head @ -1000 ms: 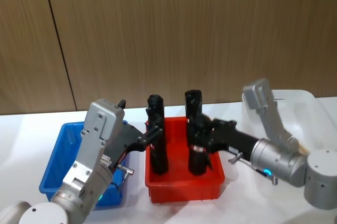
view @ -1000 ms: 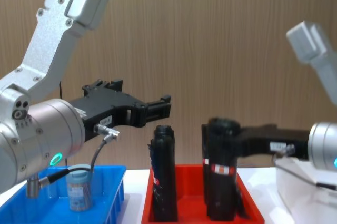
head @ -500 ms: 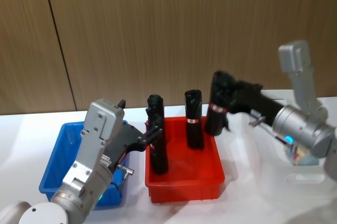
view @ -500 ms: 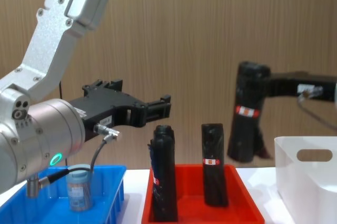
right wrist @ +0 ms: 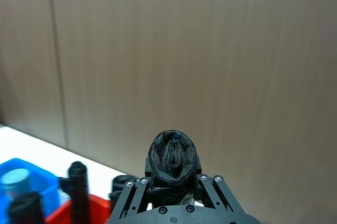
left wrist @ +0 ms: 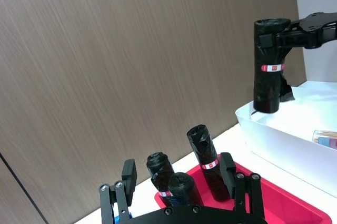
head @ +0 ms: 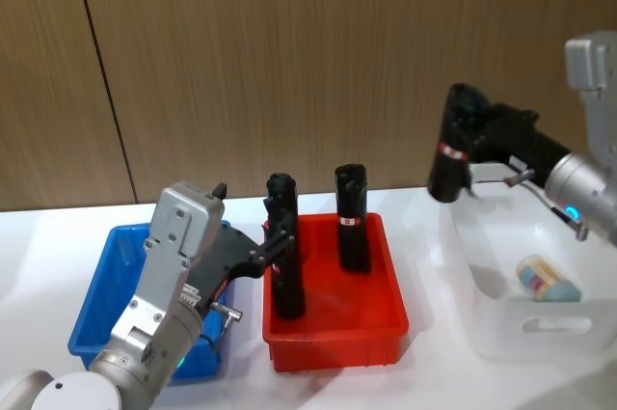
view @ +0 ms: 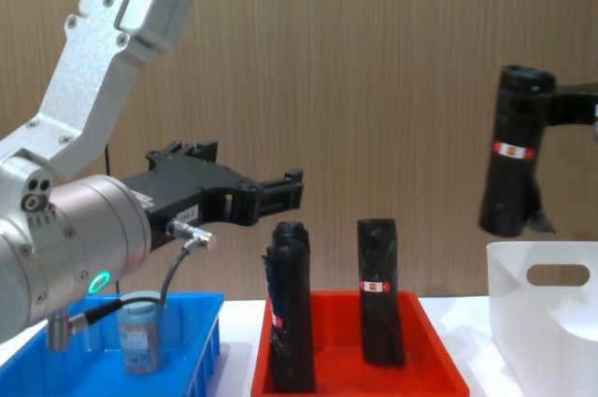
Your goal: Pick the cotton swabs from the blue box and place them into the white box.
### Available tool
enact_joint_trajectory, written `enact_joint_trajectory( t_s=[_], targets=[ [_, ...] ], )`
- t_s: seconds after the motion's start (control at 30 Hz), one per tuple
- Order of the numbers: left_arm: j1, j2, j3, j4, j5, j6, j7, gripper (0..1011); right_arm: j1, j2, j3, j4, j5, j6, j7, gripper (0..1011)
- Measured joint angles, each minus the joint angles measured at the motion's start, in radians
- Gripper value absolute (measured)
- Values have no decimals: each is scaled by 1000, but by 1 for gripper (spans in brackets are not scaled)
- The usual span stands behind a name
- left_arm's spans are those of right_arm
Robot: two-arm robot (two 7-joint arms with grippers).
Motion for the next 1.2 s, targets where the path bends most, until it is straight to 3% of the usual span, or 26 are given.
enact_joint_trajectory(
  t_s=[0.53, 1.17, 1.2],
  targets=[
    [0, 0, 0, 0, 0, 0, 0, 1004, 83, 15, 33, 204, -41, -53, -32, 356],
    [0, 0, 0, 0, 0, 0, 0, 1004, 114, 3, 19, 374, -42, -79, -37, 359],
    [0, 0, 0, 0, 0, 0, 0, 1004, 115, 2, 17, 383, -41, -81, -38, 411]
  ],
)
